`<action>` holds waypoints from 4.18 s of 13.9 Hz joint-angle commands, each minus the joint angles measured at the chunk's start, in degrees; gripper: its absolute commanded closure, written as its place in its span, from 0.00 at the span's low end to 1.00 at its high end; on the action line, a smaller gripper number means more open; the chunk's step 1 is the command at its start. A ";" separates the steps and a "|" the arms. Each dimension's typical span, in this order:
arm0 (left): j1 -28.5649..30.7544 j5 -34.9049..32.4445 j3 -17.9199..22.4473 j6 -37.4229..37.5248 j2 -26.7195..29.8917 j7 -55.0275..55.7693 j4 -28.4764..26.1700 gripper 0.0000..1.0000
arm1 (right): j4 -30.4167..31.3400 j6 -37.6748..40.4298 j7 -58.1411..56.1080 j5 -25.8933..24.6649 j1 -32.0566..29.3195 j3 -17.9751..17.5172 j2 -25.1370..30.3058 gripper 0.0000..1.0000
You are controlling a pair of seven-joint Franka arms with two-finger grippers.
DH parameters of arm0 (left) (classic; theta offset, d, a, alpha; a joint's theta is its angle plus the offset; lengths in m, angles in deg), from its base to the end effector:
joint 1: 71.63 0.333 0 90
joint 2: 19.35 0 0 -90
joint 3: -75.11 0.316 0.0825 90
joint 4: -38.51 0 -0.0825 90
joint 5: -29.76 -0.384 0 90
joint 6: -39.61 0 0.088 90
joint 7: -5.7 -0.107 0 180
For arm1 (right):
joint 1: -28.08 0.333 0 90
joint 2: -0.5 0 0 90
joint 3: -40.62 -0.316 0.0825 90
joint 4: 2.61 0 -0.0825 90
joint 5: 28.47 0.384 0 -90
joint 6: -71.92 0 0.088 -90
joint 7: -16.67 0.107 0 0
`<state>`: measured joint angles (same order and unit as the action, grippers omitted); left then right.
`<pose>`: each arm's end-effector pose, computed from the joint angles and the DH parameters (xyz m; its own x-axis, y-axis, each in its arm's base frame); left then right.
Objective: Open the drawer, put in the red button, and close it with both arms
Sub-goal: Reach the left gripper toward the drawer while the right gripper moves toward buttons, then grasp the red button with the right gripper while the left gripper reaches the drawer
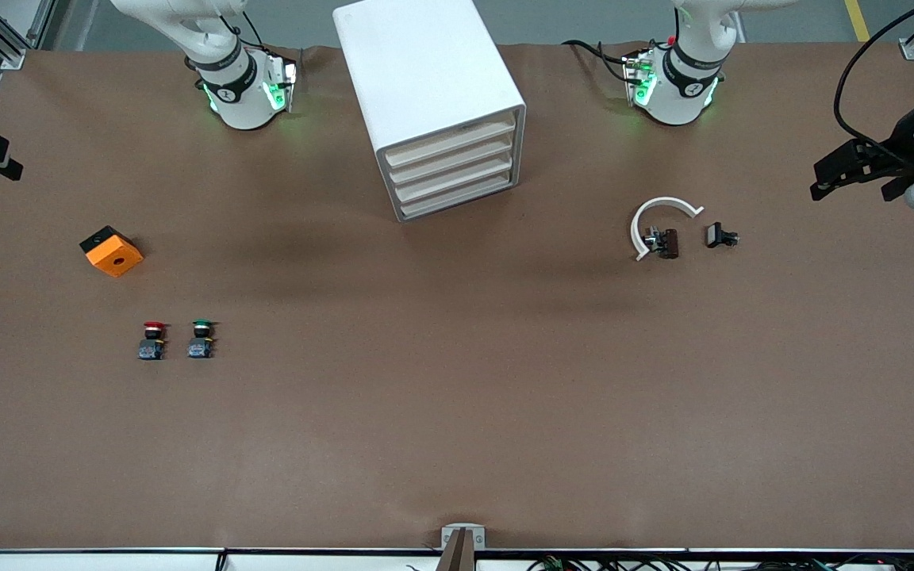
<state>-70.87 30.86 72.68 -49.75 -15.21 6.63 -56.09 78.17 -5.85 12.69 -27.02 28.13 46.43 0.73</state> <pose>0.5298 -0.0184 0.6249 0.9997 -0.0130 -0.0195 -0.0126 -0.9998 0.0158 0.5268 -0.0501 0.6826 0.9986 -0.0256 -0.0466 -0.0269 -0.9992 -0.0287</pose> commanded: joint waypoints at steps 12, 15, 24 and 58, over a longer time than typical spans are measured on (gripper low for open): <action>-0.59 -1.19 -0.91 3.84 -3.79 -0.14 -0.50 0.00 | -0.17 -1.68 -0.06 0.84 -1.27 -0.79 -5.56 0.00; -0.59 -1.10 -3.63 3.40 -7.30 0.64 -0.59 0.00 | -0.35 -3.35 -4.96 0.06 -1.36 -0.71 -6.56 0.00; -0.94 1.01 -12.86 0.33 -13.54 21.99 -0.06 0.00 | -0.09 -9.14 -6.57 0.06 -7.16 -0.62 -13.68 0.00; -13.07 26.49 -14.80 2.34 -44.30 103.11 14.53 0.00 | 26.63 -69.71 -5.95 1.02 -7.95 -2.99 -36.09 0.00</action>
<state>-83.82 55.90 58.14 -49.72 -57.90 106.05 -43.48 105.01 -74.84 6.89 -26.94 20.31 43.85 -34.81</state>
